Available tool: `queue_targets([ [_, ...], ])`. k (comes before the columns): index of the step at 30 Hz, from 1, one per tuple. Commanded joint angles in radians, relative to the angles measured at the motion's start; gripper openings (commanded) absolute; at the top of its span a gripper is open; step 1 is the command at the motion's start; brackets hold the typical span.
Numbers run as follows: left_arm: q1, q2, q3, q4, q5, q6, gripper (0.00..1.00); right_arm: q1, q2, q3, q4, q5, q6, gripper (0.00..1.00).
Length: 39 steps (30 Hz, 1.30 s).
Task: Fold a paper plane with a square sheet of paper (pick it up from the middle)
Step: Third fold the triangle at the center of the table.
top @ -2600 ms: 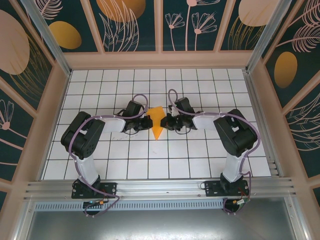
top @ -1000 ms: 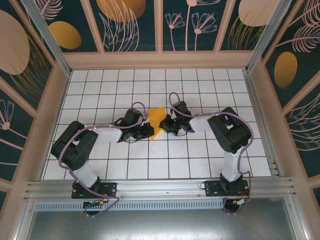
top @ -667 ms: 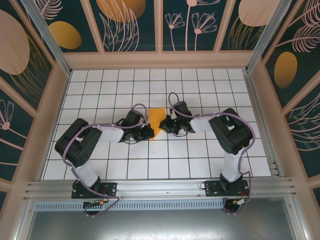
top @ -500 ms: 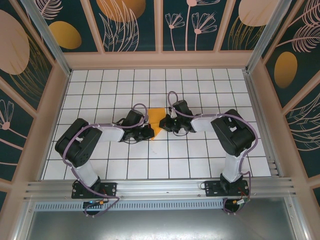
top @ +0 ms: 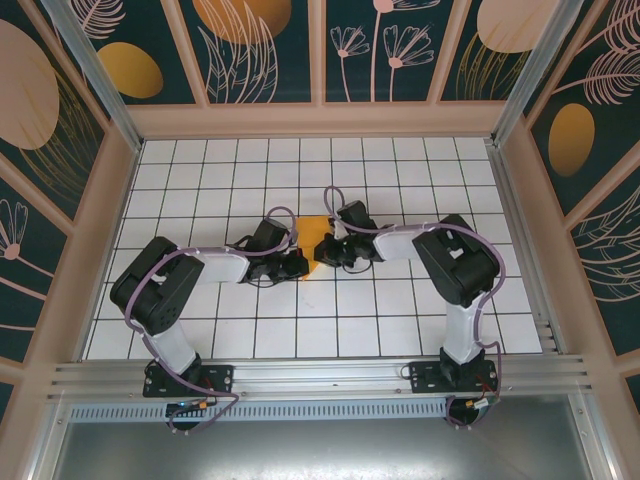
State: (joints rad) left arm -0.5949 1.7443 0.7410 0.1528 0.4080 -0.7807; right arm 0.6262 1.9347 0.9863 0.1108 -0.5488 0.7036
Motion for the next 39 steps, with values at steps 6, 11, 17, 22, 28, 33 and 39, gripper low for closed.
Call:
queue_targets([
  [6,0.001,0.035,-0.035,-0.138,-0.09,0.051,0.0,-0.153,0.052,0.044,-0.097,0.069,-0.065,0.06],
  [11,0.001,0.032,-0.028,-0.148,-0.095,0.073,0.0,-0.213,0.005,0.063,-0.091,0.066,-0.06,0.06],
  [17,0.001,0.033,-0.012,-0.151,-0.096,0.081,0.0,-0.176,-0.089,0.021,-0.052,0.023,-0.044,0.07],
  [22,0.001,0.037,0.005,-0.157,-0.1,0.088,0.0,-0.087,-0.049,0.02,-0.018,-0.019,-0.013,0.07],
  [28,0.001,0.034,0.012,-0.169,-0.101,0.091,0.0,-0.049,0.045,0.067,-0.024,-0.031,0.005,0.06],
  [33,0.001,0.011,0.009,-0.2,-0.068,0.13,0.0,-0.061,0.08,0.071,-0.089,0.019,0.008,0.05],
  [39,0.001,-0.068,-0.015,-0.316,-0.022,0.264,0.0,-0.074,0.087,0.065,-0.134,0.055,0.026,0.05],
])
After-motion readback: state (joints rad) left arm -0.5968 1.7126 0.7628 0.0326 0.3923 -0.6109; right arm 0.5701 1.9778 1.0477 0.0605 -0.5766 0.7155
